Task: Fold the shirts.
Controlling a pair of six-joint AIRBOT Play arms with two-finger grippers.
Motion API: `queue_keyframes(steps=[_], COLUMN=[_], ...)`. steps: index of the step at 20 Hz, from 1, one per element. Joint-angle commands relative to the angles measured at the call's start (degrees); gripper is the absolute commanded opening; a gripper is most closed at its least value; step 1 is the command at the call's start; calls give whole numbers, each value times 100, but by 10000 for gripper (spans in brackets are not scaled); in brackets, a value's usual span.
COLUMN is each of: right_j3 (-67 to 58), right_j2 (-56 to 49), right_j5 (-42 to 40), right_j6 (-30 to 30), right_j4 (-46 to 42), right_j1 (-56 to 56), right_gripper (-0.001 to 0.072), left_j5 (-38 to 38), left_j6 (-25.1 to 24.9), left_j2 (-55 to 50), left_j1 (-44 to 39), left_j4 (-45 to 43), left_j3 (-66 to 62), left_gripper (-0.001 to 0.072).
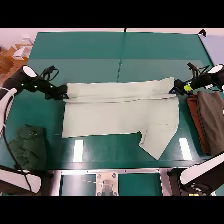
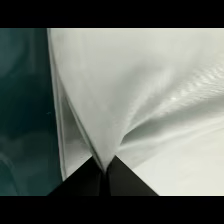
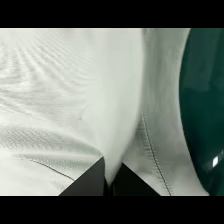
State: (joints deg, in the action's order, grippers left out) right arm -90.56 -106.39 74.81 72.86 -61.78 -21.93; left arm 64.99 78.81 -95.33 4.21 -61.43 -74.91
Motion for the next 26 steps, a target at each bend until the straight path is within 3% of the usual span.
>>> queue_keyframes(steps=[1, 3, 4, 5, 6, 8, 9, 11, 12, 13, 18, 22, 23, 24, 25, 26], right_j3=[48, 46, 17, -50, -184, -496, -540, -435, -251, -2, 2389, 5075, 5569, 6026, 6358, 6544], right_j2=[4, 7, 7, 7, 7, 63, 179, 557, 839, 1141, 3091, 5198, 5580, 5899, 6089, 6133], right_j5=[24, 42, 103, 229, 413, 905, 1088, 1340, 1377, 1373, 981, -258, -575, -879, -1126, -1213], right_j6=[118, 223, 240, 326, 374, 632, 651, 717, 852, 935, 1375, 1652, 1681, 1766, 1764, 1764], right_j4=[-341, -339, -339, -341, -348, -387, -389, -568, -802, -1008, -1215, -925, -850, -680, -531, -411], right_j1=[79, 129, 157, 157, 149, 50, -15, -136, -203, -271, -990, -1351, -1344, -1342, -1342, -1342], right_gripper=[17, 39, 257, 367, 363, 327, 208, 66, 19, 19, 18, 18, 20, 83, 287, 370], left_j5=[61, 61, 61, 94, 199, 761, 1163, 1814, 2033, 2190, 2011, 868, 658, 481, 289, 136], left_j6=[238, 225, 221, 223, 247, 280, 358, 367, 380, 437, 640, 1139, 1182, 1252, 1436, 1432], left_j2=[-4, -4, -2, -2, -2, -2, 2, 90, 160, 321, 2085, 4459, 4948, 5257, 5449, 5501], left_j1=[-59, -94, -94, -94, -76, -76, -76, -76, -76, -76, -76, -83, -83, -83, -83, -83], left_j4=[-267, -173, -66, 33, 155, 181, 74, -129, -221, -275, -804, -533, -385, -210, 0, 238], left_j3=[9, 4, 4, -13, -72, -330, -481, -562, -549, -476, 1049, 3368, 3910, 4352, 4765, 5069], left_gripper=[19, 21, 105, 402, 570, 568, 526, 245, 62, 19, 19, 19, 58, 382, 548, 549])
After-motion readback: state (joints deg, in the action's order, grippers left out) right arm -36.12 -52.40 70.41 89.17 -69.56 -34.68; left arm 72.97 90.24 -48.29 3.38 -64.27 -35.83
